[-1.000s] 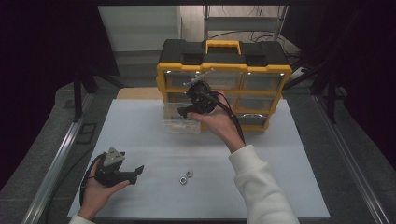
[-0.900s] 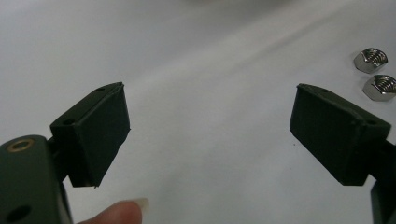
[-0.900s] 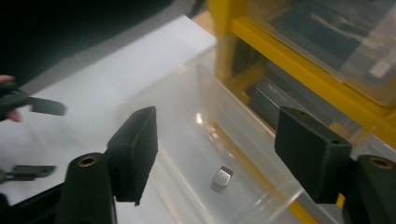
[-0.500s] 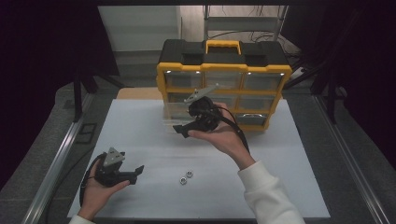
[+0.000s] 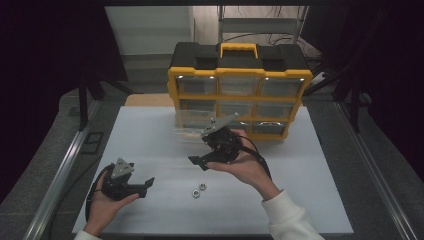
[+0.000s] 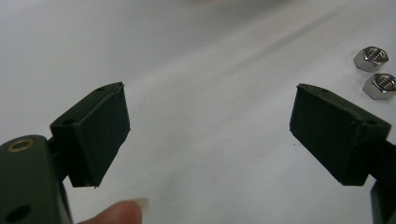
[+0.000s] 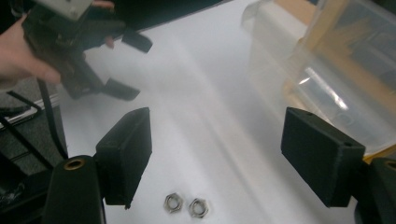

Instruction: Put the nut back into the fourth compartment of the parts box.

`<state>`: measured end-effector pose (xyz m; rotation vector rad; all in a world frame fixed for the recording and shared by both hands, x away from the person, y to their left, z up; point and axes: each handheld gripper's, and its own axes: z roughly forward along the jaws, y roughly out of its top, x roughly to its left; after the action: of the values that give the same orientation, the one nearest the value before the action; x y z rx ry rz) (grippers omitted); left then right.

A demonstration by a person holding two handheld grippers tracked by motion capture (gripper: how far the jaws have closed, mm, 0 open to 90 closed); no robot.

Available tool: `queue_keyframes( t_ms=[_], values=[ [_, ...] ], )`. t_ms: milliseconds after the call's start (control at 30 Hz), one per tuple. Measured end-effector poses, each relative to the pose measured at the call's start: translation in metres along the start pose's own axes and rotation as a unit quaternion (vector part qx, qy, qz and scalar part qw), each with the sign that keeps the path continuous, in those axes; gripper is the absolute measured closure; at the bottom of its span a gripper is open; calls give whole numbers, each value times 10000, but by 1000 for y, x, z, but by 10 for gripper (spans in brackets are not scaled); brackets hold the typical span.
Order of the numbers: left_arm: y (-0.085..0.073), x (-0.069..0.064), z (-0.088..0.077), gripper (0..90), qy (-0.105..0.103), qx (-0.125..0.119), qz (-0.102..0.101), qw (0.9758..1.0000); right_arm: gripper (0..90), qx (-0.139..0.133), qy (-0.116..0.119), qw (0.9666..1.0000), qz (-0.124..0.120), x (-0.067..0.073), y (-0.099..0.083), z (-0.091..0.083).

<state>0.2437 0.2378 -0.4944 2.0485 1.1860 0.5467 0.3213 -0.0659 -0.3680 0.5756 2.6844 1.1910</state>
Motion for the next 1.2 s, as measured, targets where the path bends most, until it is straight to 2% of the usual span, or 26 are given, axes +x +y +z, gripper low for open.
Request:
queue_keyframes(
  t_ms=[133,233,400,633,967,1200],
  values=[
    [0,0,0,128,5,0,-13,10000,252,73,22,10000,-46,3,-9,4],
    [0,0,0,128,7,0,-10,10000,253,164,22,9999,34,4,-16,9],
    [0,0,0,128,7,-1,-6,10000,255,227,22,9997,10,6,-27,17],
    [0,0,-1,128,2,-14,-3,10000,255,530,-23,9986,-66,9,-39,32],
    [-1,0,-2,129,9,5,19,10000,259,840,-36,9965,-37,8,-53,49],
    [-1,-1,-2,129,6,21,33,10000,262,1026,-56,9947,-102,8,-58,58]
  ],
)
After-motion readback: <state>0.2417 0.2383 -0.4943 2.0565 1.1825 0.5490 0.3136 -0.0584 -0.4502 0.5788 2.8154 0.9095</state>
